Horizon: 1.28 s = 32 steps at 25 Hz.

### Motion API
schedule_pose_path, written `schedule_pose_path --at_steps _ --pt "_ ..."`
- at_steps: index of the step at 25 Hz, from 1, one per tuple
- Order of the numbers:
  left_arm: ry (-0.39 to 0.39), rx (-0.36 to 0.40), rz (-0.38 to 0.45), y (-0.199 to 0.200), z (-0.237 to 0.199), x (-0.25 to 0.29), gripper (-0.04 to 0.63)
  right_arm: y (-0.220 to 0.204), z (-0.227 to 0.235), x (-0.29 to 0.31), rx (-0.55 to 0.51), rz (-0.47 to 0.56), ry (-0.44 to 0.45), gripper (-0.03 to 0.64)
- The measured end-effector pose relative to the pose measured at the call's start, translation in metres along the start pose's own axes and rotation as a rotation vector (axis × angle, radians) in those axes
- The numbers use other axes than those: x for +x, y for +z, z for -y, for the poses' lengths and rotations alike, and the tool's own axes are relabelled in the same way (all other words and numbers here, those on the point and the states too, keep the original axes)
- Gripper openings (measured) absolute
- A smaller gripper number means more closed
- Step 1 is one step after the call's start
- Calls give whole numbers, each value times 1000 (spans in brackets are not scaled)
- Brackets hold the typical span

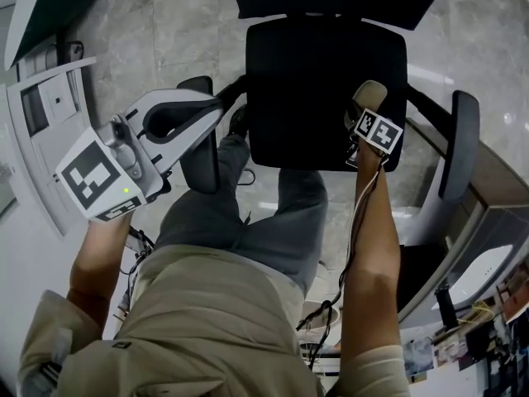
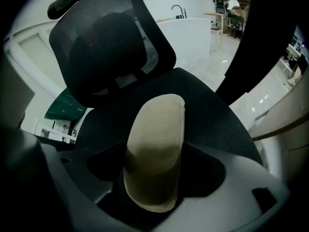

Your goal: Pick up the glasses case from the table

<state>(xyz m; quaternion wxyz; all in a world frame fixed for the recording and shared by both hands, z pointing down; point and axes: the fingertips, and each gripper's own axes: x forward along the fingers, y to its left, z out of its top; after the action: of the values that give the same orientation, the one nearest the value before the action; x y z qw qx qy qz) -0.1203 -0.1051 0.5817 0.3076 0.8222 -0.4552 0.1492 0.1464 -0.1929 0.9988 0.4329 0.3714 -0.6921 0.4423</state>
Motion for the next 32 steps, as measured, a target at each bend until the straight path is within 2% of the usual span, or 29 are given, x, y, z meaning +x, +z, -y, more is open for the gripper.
schedule_pose_path --at_steps 8,14,32 --pt "-19 32 30 24 5 -13 15 6 -20 -49 24 59 41 342" --pt "-51 72 47 46 14 -24 15 29 -40 -102 71 149 83 342" --pt "-124 191 178 134 48 -98 15 100 -138 -331 91 501 208 342"
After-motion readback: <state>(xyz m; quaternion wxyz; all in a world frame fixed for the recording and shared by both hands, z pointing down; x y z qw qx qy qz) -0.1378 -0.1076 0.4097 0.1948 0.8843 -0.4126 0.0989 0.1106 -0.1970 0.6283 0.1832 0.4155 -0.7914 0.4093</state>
